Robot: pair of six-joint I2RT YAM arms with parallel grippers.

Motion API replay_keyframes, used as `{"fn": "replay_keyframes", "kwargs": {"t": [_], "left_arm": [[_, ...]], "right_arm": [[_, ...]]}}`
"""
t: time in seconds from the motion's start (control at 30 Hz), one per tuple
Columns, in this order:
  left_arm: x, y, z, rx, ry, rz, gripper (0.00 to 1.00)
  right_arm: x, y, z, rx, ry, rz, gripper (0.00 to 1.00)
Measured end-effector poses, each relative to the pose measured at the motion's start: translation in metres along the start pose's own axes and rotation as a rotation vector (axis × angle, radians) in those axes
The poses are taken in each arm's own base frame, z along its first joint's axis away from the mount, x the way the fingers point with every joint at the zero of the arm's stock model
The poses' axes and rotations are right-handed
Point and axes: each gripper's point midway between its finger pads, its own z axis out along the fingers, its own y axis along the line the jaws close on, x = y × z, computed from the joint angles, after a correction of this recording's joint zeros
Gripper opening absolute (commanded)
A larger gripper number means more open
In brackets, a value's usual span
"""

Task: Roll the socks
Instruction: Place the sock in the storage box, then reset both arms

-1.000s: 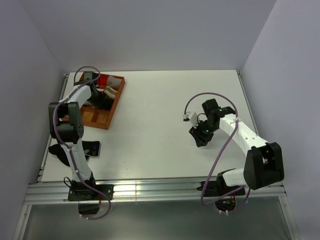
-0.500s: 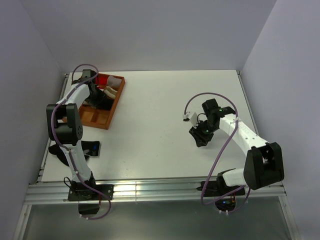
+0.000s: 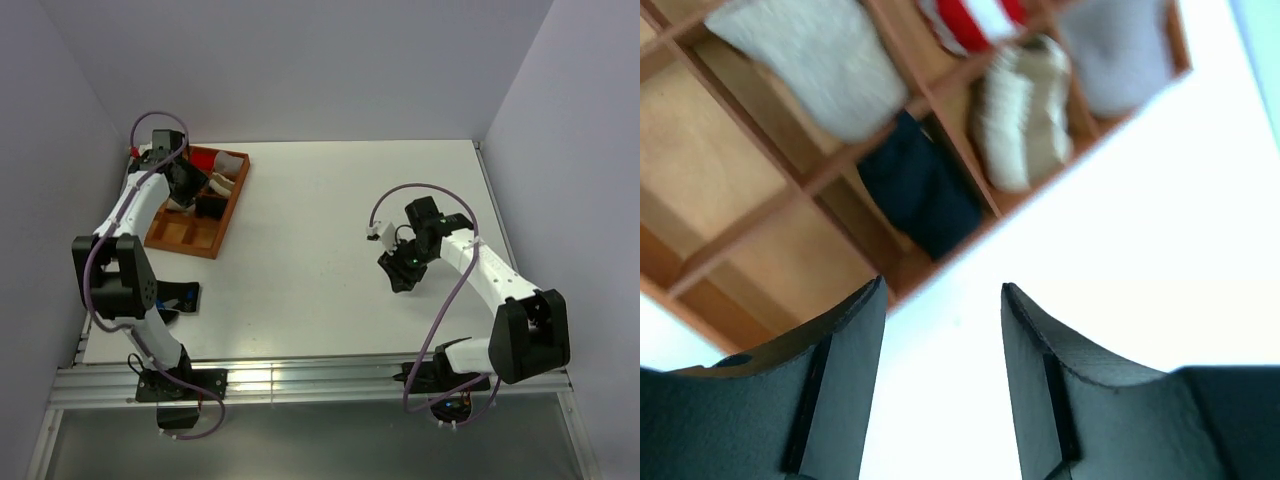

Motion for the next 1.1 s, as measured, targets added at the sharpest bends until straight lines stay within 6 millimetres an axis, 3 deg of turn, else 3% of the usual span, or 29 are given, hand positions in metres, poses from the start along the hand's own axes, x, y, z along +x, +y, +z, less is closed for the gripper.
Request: {"fn": "replay_keyframes", "kwargs": {"t": [0.13,0.2,0.4,0.5,0.73,0.87,1.1], "left_arm": [[0.012,-0.016,-0.041,0.107,-0.044,0.067,0.55],[0.028,-0.026,-0.065,0.188,-0.064,0.12,0.56],[0.127,-0.066,-0.147,0.498,-0.051,0.337,0.56],[0.178,-0.076,-0.178,0.654,-0.021,0.413,0.55],[0.271,-0.073,-0.204,0.826,0.071,0.541,0.54],[0.293,-0.076,-0.216,0.901,0.094,0.557,0.54],[0.296,-0.087,-0.23,0.973,0.083,0.534,0.54]], "right_arm": [[-0.01,-0.001,-0.009,0.035,-0.053,0.002,0.49],[-0.015,-0.001,-0.015,0.053,-0.084,0.001,0.5],[-0.038,-0.003,-0.038,0.127,-0.206,-0.004,0.51],[-0.047,0.0,-0.048,0.145,-0.27,-0.003,0.52],[-0.066,0.009,-0.074,0.187,-0.412,-0.014,0.57],[-0.07,0.011,-0.083,0.206,-0.452,-0.005,0.59],[-0.075,0.014,-0.092,0.227,-0.505,0.007,0.61]]}}
